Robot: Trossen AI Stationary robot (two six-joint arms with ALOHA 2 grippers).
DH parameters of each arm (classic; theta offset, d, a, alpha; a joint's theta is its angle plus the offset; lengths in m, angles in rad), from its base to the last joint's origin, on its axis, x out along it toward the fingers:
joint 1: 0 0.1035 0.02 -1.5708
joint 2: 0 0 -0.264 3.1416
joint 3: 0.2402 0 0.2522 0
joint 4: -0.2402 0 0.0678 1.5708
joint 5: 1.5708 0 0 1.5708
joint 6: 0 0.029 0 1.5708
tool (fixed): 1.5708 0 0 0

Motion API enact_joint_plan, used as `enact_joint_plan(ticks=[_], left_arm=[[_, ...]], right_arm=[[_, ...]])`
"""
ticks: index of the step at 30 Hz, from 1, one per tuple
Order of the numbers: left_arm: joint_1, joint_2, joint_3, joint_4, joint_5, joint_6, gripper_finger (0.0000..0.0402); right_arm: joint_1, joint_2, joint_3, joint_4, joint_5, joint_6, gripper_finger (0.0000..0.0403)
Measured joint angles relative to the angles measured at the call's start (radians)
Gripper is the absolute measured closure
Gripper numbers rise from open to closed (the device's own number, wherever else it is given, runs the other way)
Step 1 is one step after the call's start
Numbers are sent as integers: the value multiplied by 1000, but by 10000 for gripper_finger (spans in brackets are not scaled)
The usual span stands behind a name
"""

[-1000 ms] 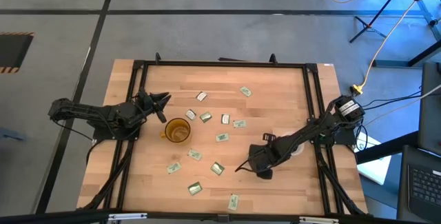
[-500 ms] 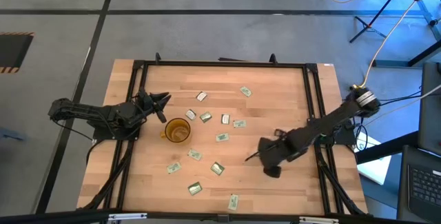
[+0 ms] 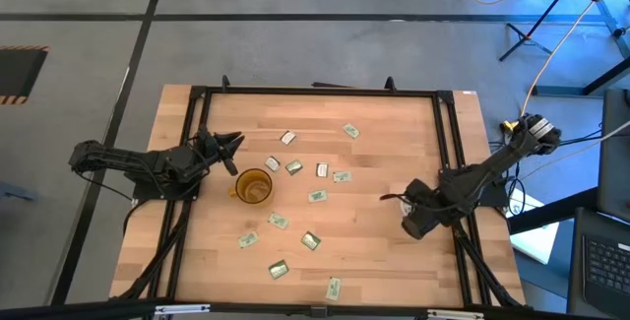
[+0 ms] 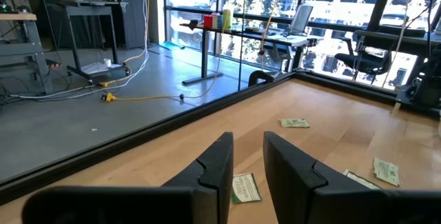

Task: Pick and place Stevia / Truvia into bins
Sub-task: Put the green stevia packet into the transparent container

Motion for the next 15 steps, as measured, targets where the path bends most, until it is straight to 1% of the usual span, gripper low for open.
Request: enact_joint_plan(ticks=[2, 5, 10, 15], left_arm=[[0, 0, 0, 0, 0, 0, 327], [0, 0, 0, 0, 0, 0, 327], [0, 0, 0, 0, 0, 0, 327], [0, 0, 0, 0, 0, -1, 327]], right_arm=[[0, -1, -46, 54, -21, -1, 401], [0, 0, -101, 140, -22, -1, 401], [0, -1, -142, 152, -24, 2, 398], [0, -1, -148, 155, -23, -1, 384]])
